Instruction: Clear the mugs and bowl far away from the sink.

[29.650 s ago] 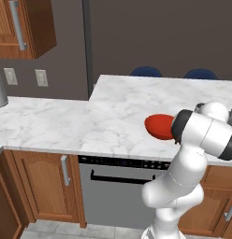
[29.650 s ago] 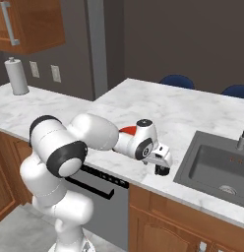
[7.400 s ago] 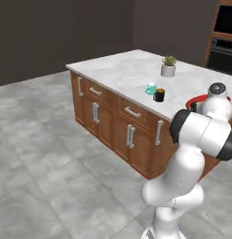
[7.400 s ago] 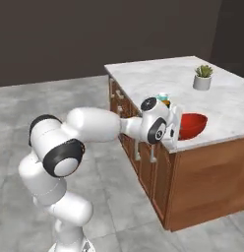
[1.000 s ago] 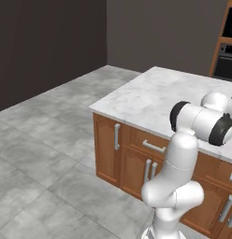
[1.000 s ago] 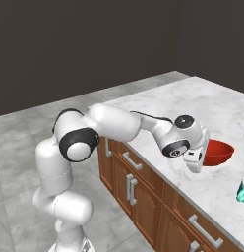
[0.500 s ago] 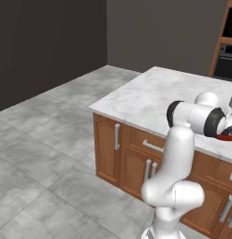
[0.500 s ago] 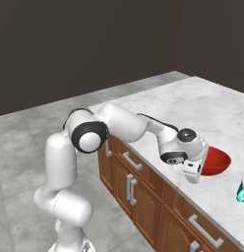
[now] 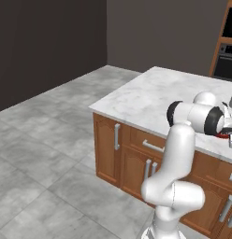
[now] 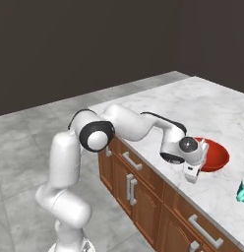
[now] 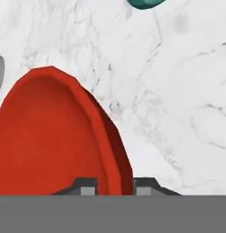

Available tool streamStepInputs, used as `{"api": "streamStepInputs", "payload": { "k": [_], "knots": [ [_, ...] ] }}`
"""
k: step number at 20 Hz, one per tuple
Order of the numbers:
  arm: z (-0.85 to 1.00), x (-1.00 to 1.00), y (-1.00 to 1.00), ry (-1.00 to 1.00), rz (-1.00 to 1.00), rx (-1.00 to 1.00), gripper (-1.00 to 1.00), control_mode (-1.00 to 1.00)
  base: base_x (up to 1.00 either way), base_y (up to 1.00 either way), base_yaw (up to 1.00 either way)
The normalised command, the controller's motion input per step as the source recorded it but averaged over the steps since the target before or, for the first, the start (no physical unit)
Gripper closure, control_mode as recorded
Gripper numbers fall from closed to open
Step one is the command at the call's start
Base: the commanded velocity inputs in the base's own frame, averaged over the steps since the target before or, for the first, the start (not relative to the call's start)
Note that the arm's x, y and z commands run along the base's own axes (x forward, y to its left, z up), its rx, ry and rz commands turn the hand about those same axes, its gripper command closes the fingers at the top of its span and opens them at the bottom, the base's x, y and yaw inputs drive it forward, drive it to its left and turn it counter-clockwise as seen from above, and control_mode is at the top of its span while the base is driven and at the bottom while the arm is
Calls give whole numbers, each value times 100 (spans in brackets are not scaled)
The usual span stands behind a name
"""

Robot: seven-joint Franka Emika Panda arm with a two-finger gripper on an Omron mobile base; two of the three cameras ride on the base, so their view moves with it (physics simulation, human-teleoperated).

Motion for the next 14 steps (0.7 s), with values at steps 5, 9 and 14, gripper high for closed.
{"api": "streamStepInputs", "payload": {
  "k": [5, 9, 14],
  "knots": [
    [2, 0, 0, 0, 0, 0, -100, -100, 0, 0, 0],
    [84, -2, 7, -19, 0, 0, -100, -100, 0, 0, 0],
    [100, -32, 11, -29, 0, 4, -100, -100, 0, 0, 0]
  ]
}}
